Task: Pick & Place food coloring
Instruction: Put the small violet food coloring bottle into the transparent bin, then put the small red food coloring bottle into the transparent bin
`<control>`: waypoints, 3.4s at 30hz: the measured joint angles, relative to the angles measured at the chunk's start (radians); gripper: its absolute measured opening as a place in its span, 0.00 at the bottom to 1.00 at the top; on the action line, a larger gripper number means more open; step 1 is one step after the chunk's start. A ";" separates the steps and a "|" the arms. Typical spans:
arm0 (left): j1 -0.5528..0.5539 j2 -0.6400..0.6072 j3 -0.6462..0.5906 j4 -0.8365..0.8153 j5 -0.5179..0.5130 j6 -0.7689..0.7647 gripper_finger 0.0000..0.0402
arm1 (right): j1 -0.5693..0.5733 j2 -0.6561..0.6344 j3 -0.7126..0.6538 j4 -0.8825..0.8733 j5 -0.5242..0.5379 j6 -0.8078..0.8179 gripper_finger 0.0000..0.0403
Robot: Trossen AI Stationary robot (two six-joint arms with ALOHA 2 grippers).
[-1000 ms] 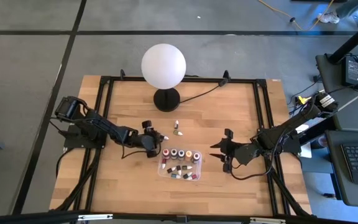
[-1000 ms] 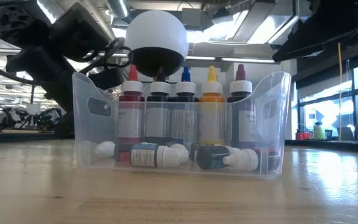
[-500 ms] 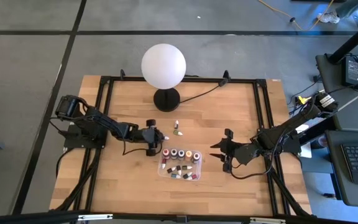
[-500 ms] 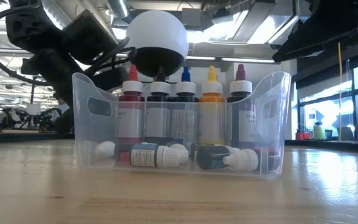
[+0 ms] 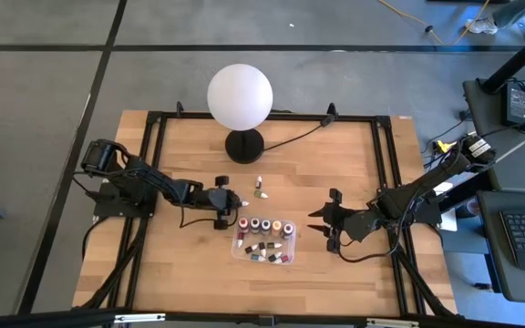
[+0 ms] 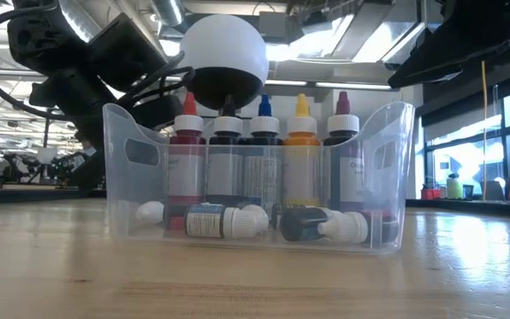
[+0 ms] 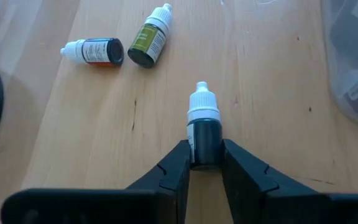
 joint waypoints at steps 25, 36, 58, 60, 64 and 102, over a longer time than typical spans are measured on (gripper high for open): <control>-0.140 -0.550 0.021 -0.299 -0.100 -0.103 0.18 | -0.005 0.000 0.000 0.006 0.030 -0.003 0.38; -0.308 -0.476 0.196 -0.169 -0.067 -0.042 0.17 | -0.046 0.000 0.000 0.001 0.029 -0.051 0.38; -0.379 0.223 0.758 -0.793 -0.127 -0.350 0.18 | -0.077 0.000 0.000 -0.018 -0.009 -0.055 0.38; -0.379 0.228 0.758 -0.797 -0.115 -0.350 0.19 | -0.077 0.000 0.000 -0.025 -0.009 -0.055 0.38; -0.379 0.221 0.758 -0.790 -0.092 -0.348 0.22 | -0.077 0.000 0.000 -0.041 -0.009 -0.055 0.38; -0.067 -0.500 0.174 -0.153 0.107 0.064 0.31 | -0.671 0.000 0.000 0.194 -0.602 -0.871 0.38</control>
